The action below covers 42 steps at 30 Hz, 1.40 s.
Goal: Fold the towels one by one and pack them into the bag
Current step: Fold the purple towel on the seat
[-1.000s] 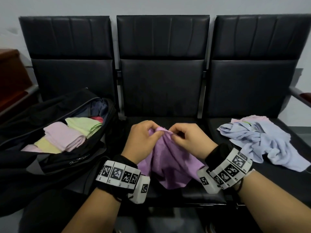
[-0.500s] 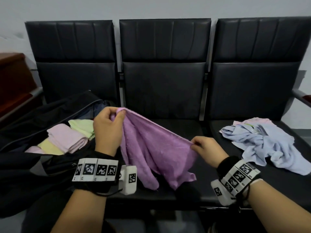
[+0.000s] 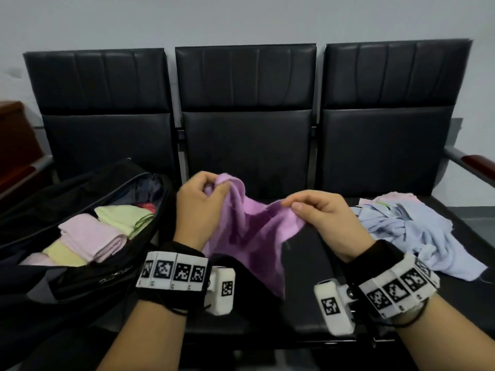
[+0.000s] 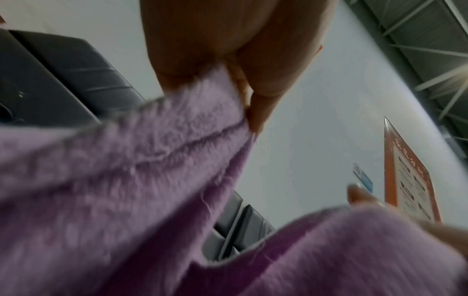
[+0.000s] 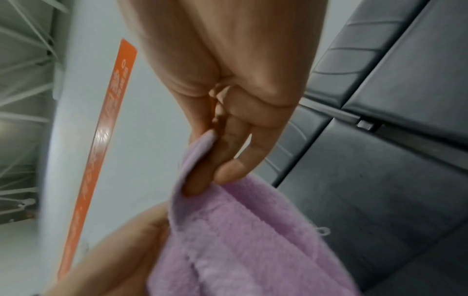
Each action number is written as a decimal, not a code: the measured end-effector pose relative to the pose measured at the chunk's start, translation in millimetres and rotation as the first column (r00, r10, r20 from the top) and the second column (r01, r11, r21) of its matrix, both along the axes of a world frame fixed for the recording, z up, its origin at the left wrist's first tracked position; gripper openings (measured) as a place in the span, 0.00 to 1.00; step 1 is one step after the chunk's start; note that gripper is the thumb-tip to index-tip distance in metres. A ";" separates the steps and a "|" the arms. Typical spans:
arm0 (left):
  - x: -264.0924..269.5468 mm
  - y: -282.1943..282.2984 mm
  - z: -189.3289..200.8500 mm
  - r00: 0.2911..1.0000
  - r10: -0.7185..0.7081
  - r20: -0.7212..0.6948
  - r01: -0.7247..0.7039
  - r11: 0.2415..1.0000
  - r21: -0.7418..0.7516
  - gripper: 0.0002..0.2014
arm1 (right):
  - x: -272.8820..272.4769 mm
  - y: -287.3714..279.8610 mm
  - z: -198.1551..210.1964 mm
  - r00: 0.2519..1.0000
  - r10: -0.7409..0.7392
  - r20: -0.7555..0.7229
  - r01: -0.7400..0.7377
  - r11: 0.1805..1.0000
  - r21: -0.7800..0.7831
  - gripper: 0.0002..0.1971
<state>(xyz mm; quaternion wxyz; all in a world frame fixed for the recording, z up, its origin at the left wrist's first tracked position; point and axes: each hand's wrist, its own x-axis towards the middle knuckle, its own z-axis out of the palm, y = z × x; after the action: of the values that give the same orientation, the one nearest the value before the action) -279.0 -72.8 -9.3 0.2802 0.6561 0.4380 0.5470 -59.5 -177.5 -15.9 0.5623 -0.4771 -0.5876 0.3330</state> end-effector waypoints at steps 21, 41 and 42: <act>-2.4 -30.0 -26.7 0.895 -0.445 -0.005 0.431 0.869 -0.245 0.11 | -55.8 16.5 -16.9 0.922 -0.066 0.382 0.057 0.998 0.034 0.05; -6.2 -33.5 -27.1 0.904 -0.381 -0.194 0.373 0.925 -0.078 0.17 | -49.9 13.9 -40.1 0.838 0.026 0.545 0.027 0.996 -0.089 0.09; -7.5 -32.5 -24.9 0.912 -0.370 -0.176 0.364 0.929 -0.065 0.17 | -46.1 13.9 -46.4 0.774 0.054 0.630 0.034 0.991 -0.126 0.10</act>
<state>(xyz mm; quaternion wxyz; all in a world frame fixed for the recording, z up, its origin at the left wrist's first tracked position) -286.5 -105.3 -34.3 0.3459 0.7702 0.3395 0.4146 -105.6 -163.6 -62.3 0.2982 -0.5938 -0.7217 0.1940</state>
